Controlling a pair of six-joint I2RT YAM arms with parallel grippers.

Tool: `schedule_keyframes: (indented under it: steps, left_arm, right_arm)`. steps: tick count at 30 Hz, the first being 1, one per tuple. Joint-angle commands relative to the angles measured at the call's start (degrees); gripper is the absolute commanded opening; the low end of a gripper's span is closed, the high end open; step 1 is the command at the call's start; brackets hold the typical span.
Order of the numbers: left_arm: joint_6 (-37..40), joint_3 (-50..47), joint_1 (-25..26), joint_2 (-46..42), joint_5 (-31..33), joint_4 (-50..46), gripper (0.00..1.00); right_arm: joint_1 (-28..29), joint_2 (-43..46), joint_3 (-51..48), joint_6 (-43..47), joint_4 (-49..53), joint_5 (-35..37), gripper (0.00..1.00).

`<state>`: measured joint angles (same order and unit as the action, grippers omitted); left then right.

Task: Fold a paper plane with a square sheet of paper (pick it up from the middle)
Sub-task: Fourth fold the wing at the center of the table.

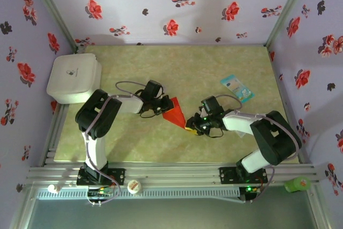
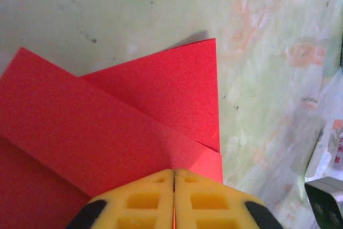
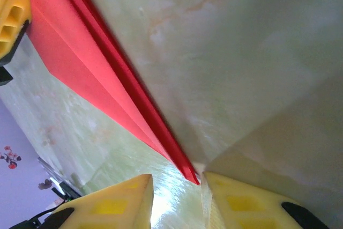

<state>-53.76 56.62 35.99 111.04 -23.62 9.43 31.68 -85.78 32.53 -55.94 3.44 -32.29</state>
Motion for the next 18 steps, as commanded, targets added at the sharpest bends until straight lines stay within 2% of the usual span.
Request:
schedule_keyframes:
  steps: [1, 10, 18]
  left_arm:
    - [-0.51, -0.77, -0.98, 1.37, 2.53, -6.07, 0.09]
    - [-1.97, -0.72, -1.16, 1.97, 1.49, -5.08, 0.09]
    - [-2.36, -1.25, -1.18, 1.95, 1.25, -4.36, 0.09]
  right_arm:
    - [0.22, 1.55, 0.46, 1.69, 4.91, 2.87, 0.29]
    - [0.39, -1.71, -0.81, -1.71, -4.06, -0.77, 0.29]
    - [0.31, -3.13, -0.45, -2.48, -7.07, -0.07, 0.29]
